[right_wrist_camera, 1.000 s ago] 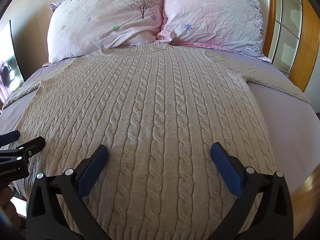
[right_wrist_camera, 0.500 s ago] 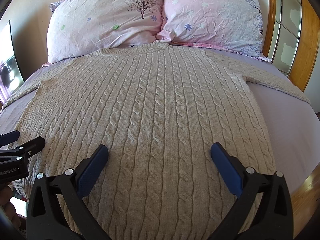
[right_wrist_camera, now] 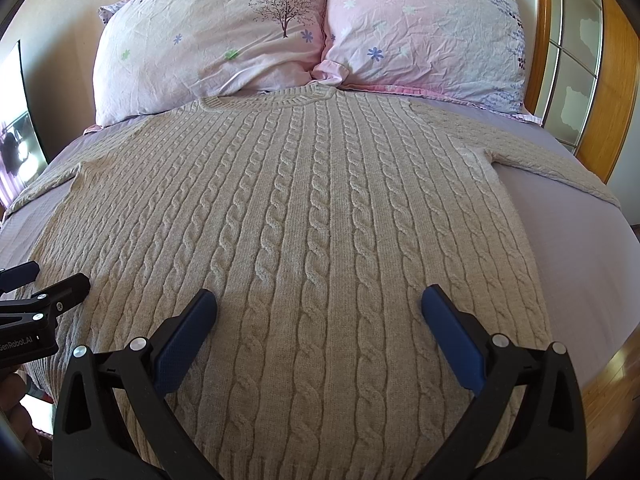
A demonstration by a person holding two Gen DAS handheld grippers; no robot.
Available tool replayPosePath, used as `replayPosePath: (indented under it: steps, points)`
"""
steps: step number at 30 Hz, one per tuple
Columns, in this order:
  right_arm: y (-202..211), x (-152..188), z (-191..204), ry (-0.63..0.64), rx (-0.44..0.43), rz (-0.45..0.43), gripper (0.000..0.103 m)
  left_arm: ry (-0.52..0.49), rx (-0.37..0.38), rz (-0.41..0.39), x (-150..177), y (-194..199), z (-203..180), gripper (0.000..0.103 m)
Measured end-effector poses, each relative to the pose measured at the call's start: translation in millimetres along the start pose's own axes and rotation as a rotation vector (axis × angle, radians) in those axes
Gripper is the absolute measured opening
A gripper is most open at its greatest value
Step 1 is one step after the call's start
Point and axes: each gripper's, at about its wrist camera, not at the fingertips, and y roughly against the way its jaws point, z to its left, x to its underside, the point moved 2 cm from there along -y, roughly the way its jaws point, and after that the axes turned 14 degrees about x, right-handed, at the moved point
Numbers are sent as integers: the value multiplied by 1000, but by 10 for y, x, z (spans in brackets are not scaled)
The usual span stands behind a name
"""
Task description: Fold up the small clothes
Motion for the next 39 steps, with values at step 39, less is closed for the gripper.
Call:
replayPosePath:
  steps: [39]
  points:
    - [-20, 10, 18, 2, 2, 3, 102, 0, 0, 2, 0, -1, 0, 101]
